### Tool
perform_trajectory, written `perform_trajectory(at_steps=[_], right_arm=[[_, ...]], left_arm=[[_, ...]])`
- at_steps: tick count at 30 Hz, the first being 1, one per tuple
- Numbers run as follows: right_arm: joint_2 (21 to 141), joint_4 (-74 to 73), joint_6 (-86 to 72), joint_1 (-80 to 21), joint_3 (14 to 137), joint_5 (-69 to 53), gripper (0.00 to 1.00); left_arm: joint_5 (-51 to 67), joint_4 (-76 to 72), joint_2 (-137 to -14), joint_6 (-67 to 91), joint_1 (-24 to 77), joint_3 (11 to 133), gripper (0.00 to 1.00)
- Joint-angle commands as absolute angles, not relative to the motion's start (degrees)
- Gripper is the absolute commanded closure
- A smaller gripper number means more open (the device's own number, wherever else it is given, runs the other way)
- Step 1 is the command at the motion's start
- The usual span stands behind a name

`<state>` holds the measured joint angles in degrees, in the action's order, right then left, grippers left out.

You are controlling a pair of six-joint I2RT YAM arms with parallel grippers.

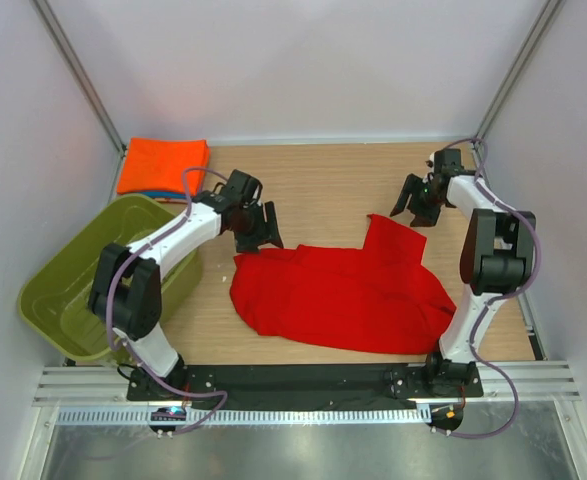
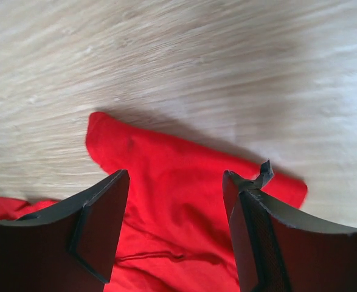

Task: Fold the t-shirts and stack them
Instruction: Flatten the tshirt out

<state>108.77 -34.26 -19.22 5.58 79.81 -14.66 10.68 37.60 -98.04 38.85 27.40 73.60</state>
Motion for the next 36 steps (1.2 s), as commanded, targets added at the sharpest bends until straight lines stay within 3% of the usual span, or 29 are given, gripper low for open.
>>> perform_trajectory(at_steps=[1, 11, 17, 20, 21, 24, 29, 36], right_arm=[[111.96, -35.34, -10.82, 5.27, 83.93, -18.62, 0.30], [116.80, -34.45, 5.62, 1.06, 86.05, -22.33, 0.36], [118.04, -34.10, 5.72, 0.00, 86.13, -19.96, 0.51], [116.02, -32.44, 3.35, -2.18, 86.22, -19.69, 0.68], [114.88, -31.91, 2.73, -2.63, 85.96, -16.73, 0.81], [110.40, -32.60, 1.58, -5.00, 85.78, -12.14, 0.99], [102.59, -37.17, -1.13, -8.87, 83.94, -1.95, 0.99], [92.06, -47.55, -17.65, -11.59, 77.10, 11.86, 0.99]], left_arm=[[14.85, 34.98, -93.26, 39.20, 27.42, 72.34, 0.34], [18.46, 33.75, -92.29, 39.82, 27.51, 70.40, 0.33], [18.37, 33.75, -91.76, 39.55, 27.42, 70.05, 0.34], [18.72, 33.66, -92.02, 39.64, 27.42, 70.14, 0.34], [18.81, 33.66, -92.02, 39.81, 27.42, 70.14, 0.34], [18.81, 33.49, -91.32, 39.81, 27.42, 69.87, 0.34], [18.72, 33.31, -90.09, 39.99, 27.42, 69.35, 0.34], [18.28, 33.13, -87.72, 40.43, 27.42, 67.33, 0.34]])
